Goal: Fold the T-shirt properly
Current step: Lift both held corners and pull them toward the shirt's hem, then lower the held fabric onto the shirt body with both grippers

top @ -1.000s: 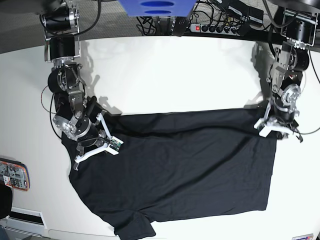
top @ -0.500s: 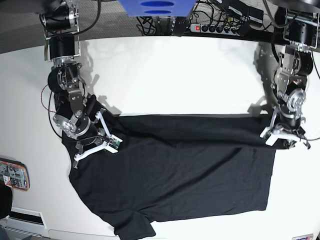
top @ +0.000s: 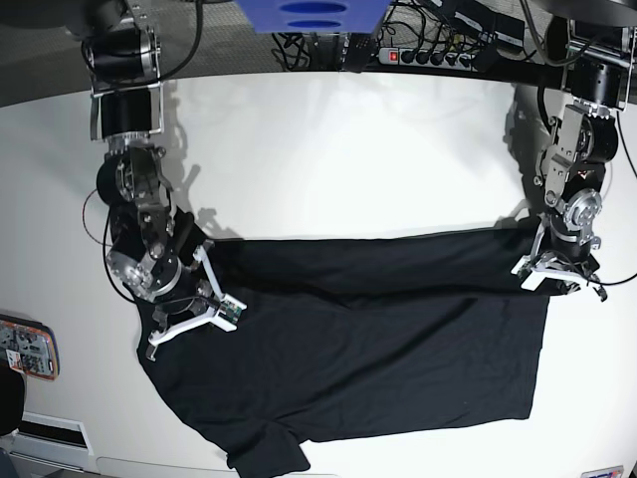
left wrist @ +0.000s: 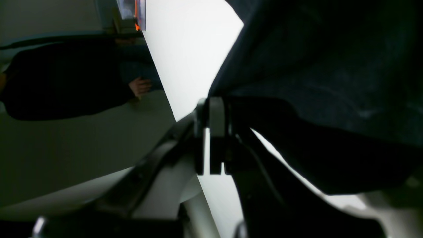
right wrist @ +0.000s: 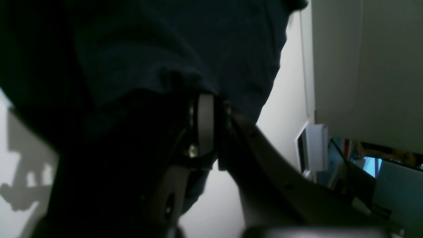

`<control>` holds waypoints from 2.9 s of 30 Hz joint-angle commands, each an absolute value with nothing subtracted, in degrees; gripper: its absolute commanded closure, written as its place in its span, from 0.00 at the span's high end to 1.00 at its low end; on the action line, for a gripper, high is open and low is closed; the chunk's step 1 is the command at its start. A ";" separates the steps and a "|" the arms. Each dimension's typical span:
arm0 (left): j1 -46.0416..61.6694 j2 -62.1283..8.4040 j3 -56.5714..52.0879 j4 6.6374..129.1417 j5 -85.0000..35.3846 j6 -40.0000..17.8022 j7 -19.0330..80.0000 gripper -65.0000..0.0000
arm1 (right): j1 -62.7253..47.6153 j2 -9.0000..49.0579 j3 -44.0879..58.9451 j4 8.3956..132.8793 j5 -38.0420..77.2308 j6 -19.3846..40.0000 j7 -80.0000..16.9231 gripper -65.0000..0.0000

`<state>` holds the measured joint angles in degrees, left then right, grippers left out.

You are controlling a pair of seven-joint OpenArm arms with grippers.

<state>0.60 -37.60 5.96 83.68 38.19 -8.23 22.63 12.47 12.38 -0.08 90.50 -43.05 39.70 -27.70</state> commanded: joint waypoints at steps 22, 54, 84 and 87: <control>-0.40 -38.37 7.34 84.18 45.05 -6.90 22.64 0.03 | 18.33 12.70 -0.84 80.92 -42.95 39.08 -22.46 0.14; -6.02 -38.81 6.90 74.59 45.41 -6.81 22.73 0.04 | 23.43 7.60 -2.86 82.59 -42.86 30.02 -18.68 0.16; -10.15 -34.42 7.78 74.77 53.32 -7.16 22.55 0.04 | 23.25 7.78 -1.80 87.25 -36.79 30.02 -18.59 0.16; -10.15 -34.42 7.78 74.77 51.82 -7.25 22.55 0.04 | 23.25 7.78 -1.80 87.25 -36.79 30.02 -18.59 0.16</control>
